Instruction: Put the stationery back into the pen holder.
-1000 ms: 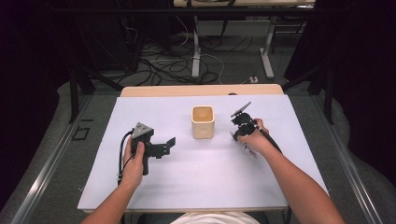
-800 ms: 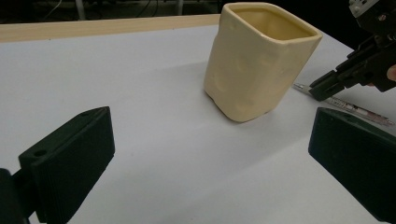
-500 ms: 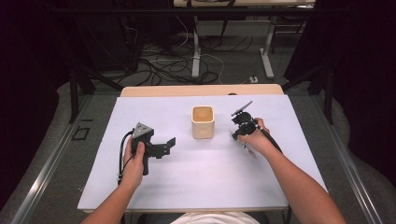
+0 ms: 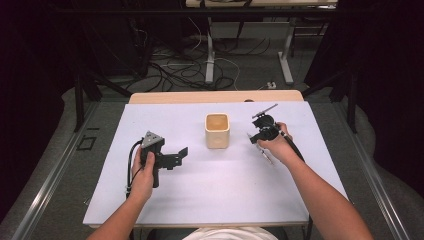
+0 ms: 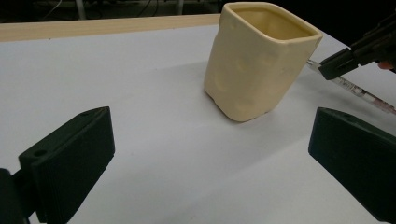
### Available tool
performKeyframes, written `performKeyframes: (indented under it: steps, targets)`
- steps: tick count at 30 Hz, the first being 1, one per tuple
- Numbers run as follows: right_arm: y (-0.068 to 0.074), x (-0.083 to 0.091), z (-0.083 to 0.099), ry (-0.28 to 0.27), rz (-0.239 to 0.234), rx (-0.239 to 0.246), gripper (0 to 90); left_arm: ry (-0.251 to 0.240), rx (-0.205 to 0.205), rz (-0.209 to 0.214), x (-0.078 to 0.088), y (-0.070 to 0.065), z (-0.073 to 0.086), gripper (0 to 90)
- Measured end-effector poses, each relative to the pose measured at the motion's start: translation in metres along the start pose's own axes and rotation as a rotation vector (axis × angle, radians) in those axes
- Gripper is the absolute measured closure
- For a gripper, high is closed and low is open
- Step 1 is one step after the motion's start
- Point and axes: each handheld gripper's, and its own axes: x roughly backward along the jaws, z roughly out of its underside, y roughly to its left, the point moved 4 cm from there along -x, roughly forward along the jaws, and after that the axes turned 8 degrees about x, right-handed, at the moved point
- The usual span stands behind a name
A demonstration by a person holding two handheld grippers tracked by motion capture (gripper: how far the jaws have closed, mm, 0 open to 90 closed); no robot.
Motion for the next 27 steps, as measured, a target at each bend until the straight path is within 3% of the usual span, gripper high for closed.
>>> performKeyframes:
  steps: [1, 2, 17, 27]
  targets:
    - [0.000, 0.001, -0.001, -0.018, -0.002, -0.007, 80.9, 0.000, 0.000, 0.000, 0.000, 0.000, 0.000, 0.1]
    - [0.001, 0.004, -0.002, 0.016, 0.012, -0.011, 80.9, 0.000, 0.000, 0.000, 0.000, 0.000, 0.000, 0.1]
    - [0.003, 0.029, -0.023, -0.156, 0.050, -0.001, 80.8, -0.001, 0.001, 0.000, 0.000, 0.000, 0.000, 0.1]
    - [0.010, 0.041, -0.039, -0.226, 0.050, 0.023, 80.8, -0.001, 0.002, -0.001, 0.000, 0.000, 0.000, 0.1]
